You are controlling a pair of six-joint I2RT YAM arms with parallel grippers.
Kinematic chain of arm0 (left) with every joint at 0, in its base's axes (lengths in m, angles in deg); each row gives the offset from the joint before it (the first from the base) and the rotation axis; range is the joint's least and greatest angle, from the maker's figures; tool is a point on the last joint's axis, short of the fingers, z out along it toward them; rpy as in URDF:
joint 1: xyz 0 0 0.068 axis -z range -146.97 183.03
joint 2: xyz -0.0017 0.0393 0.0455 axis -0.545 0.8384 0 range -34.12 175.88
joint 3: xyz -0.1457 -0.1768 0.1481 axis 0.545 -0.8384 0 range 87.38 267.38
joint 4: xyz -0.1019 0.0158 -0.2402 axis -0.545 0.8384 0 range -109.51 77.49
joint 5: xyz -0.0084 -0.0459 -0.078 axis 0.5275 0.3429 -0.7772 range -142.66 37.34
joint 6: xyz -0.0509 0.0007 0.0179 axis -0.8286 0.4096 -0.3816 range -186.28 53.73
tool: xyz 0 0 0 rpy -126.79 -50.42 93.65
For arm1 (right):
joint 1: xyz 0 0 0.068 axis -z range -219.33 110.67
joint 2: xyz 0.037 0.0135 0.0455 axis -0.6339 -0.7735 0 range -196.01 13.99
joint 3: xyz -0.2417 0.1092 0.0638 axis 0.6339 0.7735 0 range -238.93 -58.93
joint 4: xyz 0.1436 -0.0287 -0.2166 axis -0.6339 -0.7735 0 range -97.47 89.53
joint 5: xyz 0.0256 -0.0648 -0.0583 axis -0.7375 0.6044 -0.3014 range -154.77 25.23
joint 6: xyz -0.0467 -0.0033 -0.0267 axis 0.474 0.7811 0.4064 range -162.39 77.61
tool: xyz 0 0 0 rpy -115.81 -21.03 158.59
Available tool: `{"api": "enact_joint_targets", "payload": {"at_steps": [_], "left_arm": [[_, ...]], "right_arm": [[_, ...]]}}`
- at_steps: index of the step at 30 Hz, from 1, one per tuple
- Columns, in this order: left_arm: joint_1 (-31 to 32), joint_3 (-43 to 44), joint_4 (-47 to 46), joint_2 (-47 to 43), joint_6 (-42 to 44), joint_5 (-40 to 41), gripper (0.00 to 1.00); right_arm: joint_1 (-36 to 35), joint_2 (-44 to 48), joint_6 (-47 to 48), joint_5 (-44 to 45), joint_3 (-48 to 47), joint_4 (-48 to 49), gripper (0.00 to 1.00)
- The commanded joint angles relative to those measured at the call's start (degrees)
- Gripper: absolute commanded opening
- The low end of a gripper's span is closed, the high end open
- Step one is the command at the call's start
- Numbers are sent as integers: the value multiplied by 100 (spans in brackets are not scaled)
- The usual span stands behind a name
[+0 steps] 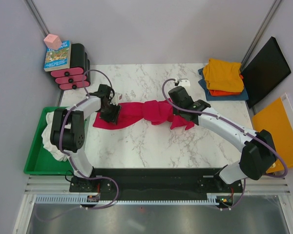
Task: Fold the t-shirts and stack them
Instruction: Flatten out the tshirt
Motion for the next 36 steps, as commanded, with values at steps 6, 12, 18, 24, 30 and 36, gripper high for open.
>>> {"api": "enact_joint_targets", "payload": {"at_steps": [6,12,18,24,30,36], "left_arm": [[213,-152,7,41,272,65,2],[195,241,112,-1407,273,-391,2],[160,2639,762,-2464,-26,-989,2],[64,4189,1141,-2780,-316,-1481,2],[-112,4084,1176,-3711,-71,-2254,2],[-130,4463,1352,-3687,-53,-2370,2]], "right_arm": [[-39,151,-287,127,159,-75,0],[-47,695,-138,399,-507,-479,0],[-126,1504,406,725,-2000,-928,0],[-258,2225,705,59,-2539,-1130,0],[-258,2876,873,-198,-2986,-1525,0],[-267,2605,1030,521,-3664,-1719,0]]}}
